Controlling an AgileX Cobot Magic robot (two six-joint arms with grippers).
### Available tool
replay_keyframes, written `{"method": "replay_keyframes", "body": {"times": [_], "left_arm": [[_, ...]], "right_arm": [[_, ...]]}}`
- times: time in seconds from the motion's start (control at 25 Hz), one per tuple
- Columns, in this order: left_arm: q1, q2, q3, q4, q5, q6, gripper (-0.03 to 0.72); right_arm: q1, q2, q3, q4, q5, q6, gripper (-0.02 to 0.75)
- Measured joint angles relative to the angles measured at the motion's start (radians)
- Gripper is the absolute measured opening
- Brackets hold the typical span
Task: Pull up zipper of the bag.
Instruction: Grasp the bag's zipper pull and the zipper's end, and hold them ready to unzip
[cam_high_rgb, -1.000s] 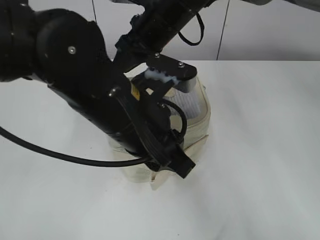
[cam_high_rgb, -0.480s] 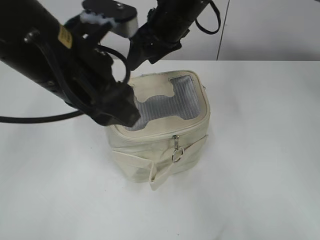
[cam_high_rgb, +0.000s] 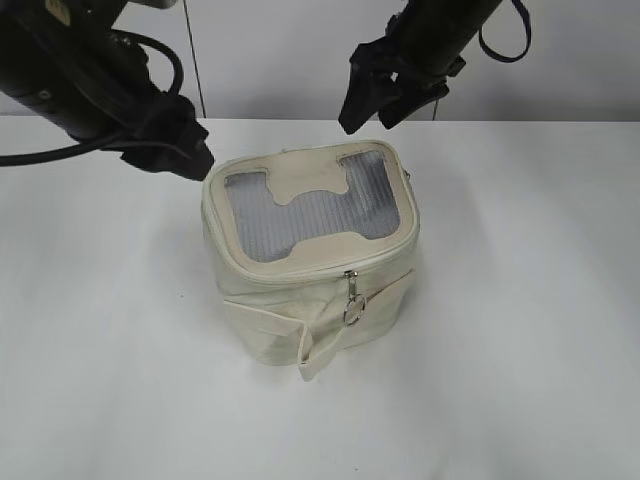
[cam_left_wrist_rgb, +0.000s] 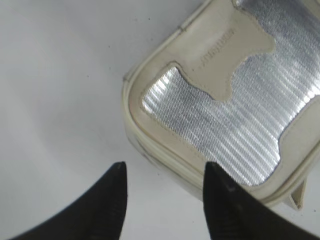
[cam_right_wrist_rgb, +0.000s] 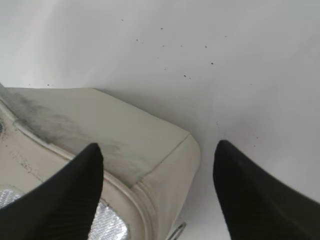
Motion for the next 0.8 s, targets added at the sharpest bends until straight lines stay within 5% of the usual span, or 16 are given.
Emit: {"method": "replay_keyframes", "body": {"times": [0.36,0.8], "left_arm": [[0.028,0.163,-0.178,-0.035,0.002,0.083,0.384],[0.049,0.422,-0.520,-0.227,0.193,0.344,0.399]], "right_arm": [[-0.039,-0.025,0.000,-0.056,0.007,0.074,0.536],[-0.058,-0.157,0.067,-0.178,0.011,0.113,0.528]]}}
